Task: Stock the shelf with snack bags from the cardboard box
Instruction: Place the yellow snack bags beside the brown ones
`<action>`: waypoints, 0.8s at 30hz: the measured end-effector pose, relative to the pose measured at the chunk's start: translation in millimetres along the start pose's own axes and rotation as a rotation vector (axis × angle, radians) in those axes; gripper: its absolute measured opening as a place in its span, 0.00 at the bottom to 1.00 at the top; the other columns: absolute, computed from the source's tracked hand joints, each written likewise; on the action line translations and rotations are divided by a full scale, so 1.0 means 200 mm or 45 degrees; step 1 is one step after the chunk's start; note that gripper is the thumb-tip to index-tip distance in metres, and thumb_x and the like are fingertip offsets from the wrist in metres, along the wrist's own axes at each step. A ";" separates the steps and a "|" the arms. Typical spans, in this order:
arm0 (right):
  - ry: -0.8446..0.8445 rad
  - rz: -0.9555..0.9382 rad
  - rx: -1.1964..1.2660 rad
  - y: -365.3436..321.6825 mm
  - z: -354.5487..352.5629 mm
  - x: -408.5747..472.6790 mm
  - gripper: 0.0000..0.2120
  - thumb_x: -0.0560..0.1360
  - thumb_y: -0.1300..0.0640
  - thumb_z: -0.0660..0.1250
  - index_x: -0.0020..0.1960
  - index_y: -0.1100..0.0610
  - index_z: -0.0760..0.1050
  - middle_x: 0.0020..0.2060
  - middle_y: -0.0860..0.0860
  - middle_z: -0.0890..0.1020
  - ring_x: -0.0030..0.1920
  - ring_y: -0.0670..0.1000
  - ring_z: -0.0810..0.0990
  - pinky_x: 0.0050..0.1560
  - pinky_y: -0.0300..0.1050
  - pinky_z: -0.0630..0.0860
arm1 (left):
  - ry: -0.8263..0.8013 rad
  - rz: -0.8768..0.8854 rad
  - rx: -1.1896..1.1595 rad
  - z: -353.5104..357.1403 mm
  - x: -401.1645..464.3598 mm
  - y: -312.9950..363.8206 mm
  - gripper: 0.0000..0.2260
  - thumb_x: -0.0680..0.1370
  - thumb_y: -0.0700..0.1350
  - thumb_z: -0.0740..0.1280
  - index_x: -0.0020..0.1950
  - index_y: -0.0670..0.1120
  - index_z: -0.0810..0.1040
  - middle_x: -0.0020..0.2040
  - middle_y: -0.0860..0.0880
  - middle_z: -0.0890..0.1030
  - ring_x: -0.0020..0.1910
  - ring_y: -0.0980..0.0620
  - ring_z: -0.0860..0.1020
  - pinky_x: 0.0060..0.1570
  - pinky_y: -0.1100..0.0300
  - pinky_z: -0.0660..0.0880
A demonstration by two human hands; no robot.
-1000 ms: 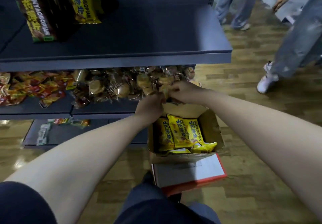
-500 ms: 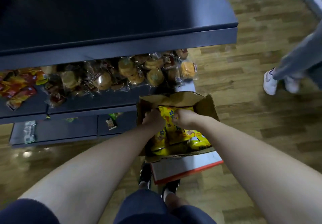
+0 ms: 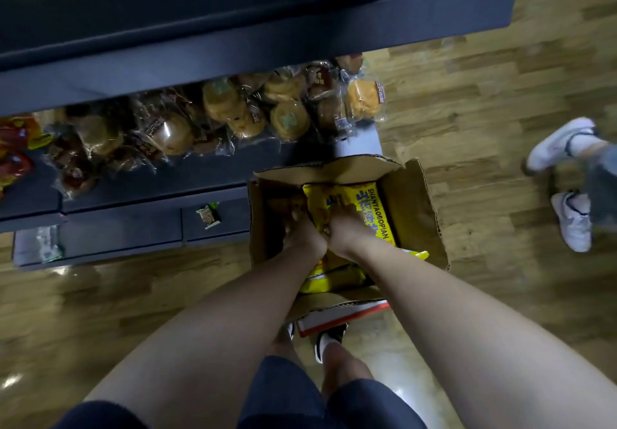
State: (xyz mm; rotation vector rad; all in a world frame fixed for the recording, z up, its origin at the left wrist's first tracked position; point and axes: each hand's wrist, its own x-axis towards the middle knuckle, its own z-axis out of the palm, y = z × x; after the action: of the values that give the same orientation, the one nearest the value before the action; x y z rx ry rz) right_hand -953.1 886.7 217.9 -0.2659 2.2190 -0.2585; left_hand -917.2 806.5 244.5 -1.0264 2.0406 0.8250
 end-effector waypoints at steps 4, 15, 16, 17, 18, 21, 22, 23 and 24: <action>0.010 0.007 0.027 0.03 0.04 0.05 0.36 0.76 0.42 0.57 0.77 0.57 0.52 0.74 0.61 0.55 0.73 0.64 0.55 0.67 0.57 0.67 | 0.027 -0.038 -0.033 0.03 0.02 0.01 0.37 0.78 0.51 0.63 0.77 0.46 0.42 0.76 0.40 0.52 0.73 0.39 0.60 0.67 0.50 0.63; 0.382 0.323 0.323 0.02 0.00 0.04 0.32 0.73 0.41 0.65 0.67 0.59 0.60 0.64 0.58 0.70 0.66 0.61 0.69 0.61 0.55 0.67 | 0.109 -0.004 -0.015 0.06 0.02 -0.02 0.41 0.77 0.52 0.65 0.77 0.47 0.39 0.77 0.42 0.47 0.74 0.39 0.57 0.68 0.47 0.63; 0.442 0.305 0.301 0.02 0.00 0.03 0.30 0.74 0.42 0.64 0.66 0.59 0.61 0.63 0.58 0.70 0.66 0.61 0.68 0.60 0.56 0.67 | 0.123 0.023 -0.010 0.06 0.02 -0.03 0.42 0.76 0.50 0.66 0.77 0.46 0.39 0.77 0.41 0.47 0.75 0.39 0.55 0.69 0.47 0.61; 0.481 0.291 0.274 0.02 0.00 0.02 0.28 0.74 0.43 0.63 0.66 0.59 0.62 0.63 0.58 0.70 0.65 0.61 0.68 0.59 0.56 0.68 | 0.145 0.048 -0.043 0.07 0.01 -0.03 0.42 0.75 0.48 0.67 0.77 0.46 0.40 0.76 0.41 0.47 0.75 0.38 0.54 0.71 0.46 0.60; 0.507 0.285 0.246 0.02 0.01 0.02 0.27 0.75 0.44 0.62 0.67 0.58 0.61 0.62 0.58 0.69 0.65 0.61 0.67 0.58 0.56 0.69 | 0.169 0.068 -0.108 0.07 0.01 -0.03 0.42 0.75 0.47 0.67 0.77 0.46 0.41 0.76 0.40 0.46 0.75 0.37 0.53 0.72 0.44 0.58; 0.462 0.291 0.239 0.01 0.04 0.00 0.30 0.76 0.45 0.64 0.71 0.57 0.57 0.65 0.58 0.64 0.65 0.62 0.67 0.54 0.54 0.72 | 0.219 0.065 -0.175 0.07 0.00 -0.02 0.43 0.75 0.51 0.68 0.77 0.46 0.40 0.76 0.42 0.49 0.74 0.39 0.55 0.70 0.46 0.60; 0.430 0.313 0.271 0.01 0.05 0.00 0.32 0.76 0.46 0.64 0.72 0.57 0.55 0.65 0.58 0.63 0.65 0.62 0.67 0.53 0.54 0.72 | 0.217 0.052 -0.142 0.07 0.00 -0.02 0.43 0.75 0.53 0.67 0.77 0.46 0.39 0.76 0.43 0.51 0.74 0.41 0.58 0.67 0.47 0.63; 0.395 0.335 0.295 0.01 0.06 0.01 0.34 0.76 0.46 0.65 0.73 0.57 0.53 0.66 0.59 0.62 0.66 0.62 0.67 0.54 0.55 0.72 | 0.216 0.038 -0.115 0.07 0.00 -0.01 0.43 0.75 0.55 0.67 0.77 0.46 0.39 0.76 0.44 0.54 0.73 0.42 0.61 0.64 0.49 0.67; 0.352 0.352 0.304 0.01 0.05 0.02 0.36 0.75 0.47 0.66 0.74 0.57 0.51 0.67 0.59 0.62 0.67 0.62 0.67 0.56 0.55 0.72 | 0.217 0.025 -0.100 0.06 0.00 -0.01 0.42 0.76 0.55 0.66 0.77 0.45 0.40 0.75 0.44 0.56 0.72 0.43 0.63 0.62 0.50 0.68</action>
State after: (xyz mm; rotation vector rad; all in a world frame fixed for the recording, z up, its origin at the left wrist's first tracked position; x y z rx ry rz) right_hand -947.0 886.8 207.7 0.2186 2.4333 -0.4237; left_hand -911.3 814.3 237.0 -1.1564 2.1783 0.8595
